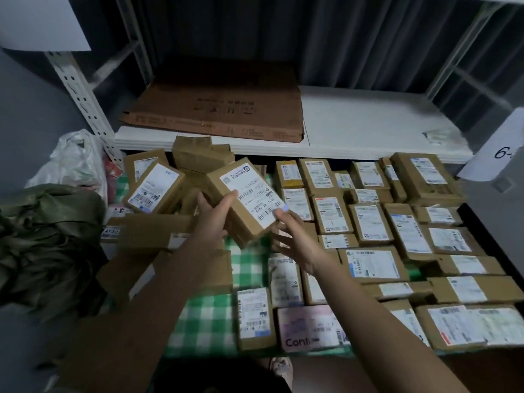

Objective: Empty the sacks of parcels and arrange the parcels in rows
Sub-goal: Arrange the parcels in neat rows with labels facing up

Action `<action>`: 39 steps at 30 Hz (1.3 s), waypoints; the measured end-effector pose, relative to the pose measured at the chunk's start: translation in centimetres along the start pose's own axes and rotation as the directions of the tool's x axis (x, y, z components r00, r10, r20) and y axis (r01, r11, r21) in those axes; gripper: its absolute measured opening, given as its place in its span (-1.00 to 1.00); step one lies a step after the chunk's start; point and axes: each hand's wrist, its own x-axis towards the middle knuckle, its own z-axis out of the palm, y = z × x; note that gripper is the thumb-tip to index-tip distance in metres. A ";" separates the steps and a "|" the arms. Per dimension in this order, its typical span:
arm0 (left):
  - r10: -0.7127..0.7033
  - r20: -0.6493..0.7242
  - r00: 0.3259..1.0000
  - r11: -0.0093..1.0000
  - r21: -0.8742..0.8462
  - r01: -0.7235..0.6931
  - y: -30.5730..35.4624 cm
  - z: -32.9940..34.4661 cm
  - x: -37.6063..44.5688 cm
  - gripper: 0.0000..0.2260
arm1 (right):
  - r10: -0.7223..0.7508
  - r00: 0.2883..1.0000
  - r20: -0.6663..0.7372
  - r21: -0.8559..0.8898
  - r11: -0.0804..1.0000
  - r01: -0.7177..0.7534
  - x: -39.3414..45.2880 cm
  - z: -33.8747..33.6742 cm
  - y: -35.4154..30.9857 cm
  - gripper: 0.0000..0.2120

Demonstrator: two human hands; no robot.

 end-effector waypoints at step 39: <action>0.348 0.025 0.937 0.709 0.647 -0.280 3.6 3.8 12.9 -0.79 | 0.110 0.979 -0.170 0.194 0.978 -0.077 13.9 -5.7 -5.1 -0.73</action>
